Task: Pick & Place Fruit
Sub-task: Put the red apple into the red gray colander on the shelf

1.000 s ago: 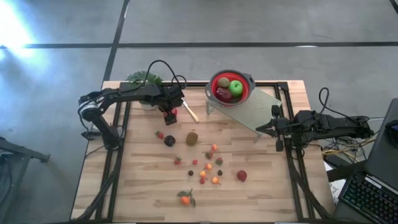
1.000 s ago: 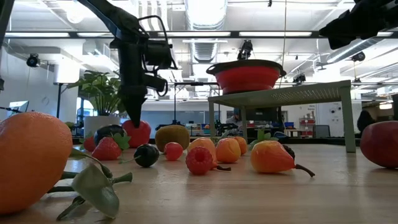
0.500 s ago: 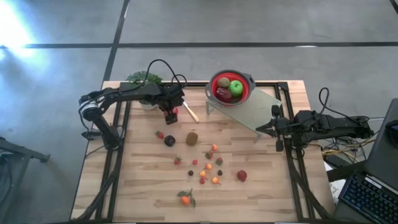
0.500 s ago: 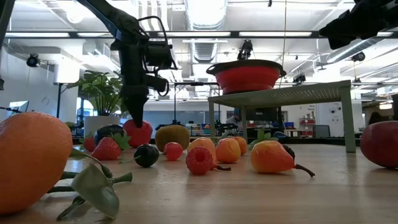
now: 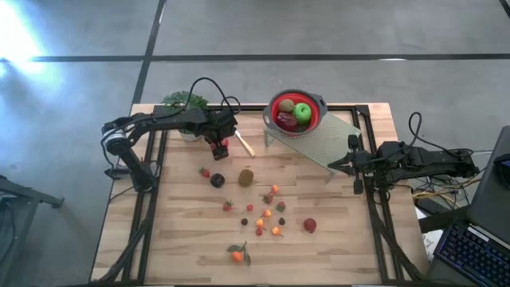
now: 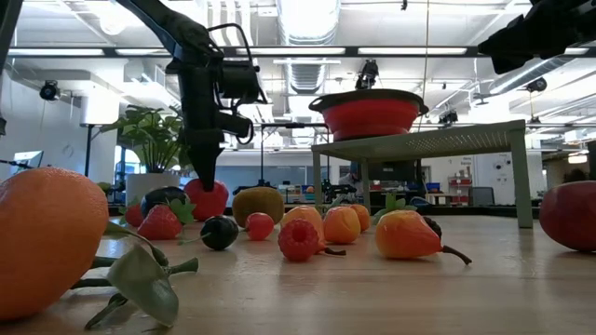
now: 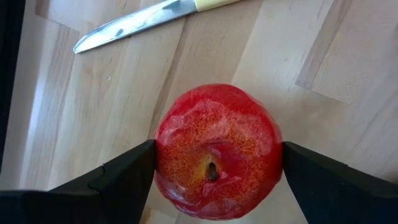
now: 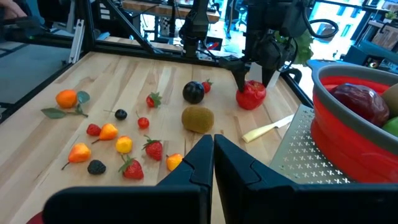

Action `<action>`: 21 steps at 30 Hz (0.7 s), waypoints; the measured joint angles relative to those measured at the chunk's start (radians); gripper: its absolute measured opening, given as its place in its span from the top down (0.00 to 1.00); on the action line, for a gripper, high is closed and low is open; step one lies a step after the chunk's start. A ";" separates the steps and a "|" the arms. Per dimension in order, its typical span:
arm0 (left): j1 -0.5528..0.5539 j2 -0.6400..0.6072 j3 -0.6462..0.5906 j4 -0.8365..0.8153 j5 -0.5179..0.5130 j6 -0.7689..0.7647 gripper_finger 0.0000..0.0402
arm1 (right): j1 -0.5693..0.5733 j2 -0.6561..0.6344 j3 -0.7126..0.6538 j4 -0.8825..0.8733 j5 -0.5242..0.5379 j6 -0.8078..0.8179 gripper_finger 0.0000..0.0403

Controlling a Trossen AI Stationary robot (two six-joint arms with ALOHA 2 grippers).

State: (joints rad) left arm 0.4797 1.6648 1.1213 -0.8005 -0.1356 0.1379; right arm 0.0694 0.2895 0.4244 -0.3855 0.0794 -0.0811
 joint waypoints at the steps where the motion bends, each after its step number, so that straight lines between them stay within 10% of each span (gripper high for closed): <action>1: 0.000 -0.001 0.000 0.000 -0.001 0.000 0.15 | 0.000 0.000 0.000 0.000 0.000 0.000 0.98; 21: 0.003 -0.028 -0.007 -0.002 -0.040 0.041 0.03 | 0.000 0.000 0.000 0.000 0.000 0.002 0.98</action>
State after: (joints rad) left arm 0.4828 1.6372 1.1141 -0.8024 -0.1760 0.1791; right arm 0.0696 0.2894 0.4244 -0.3855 0.0795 -0.0794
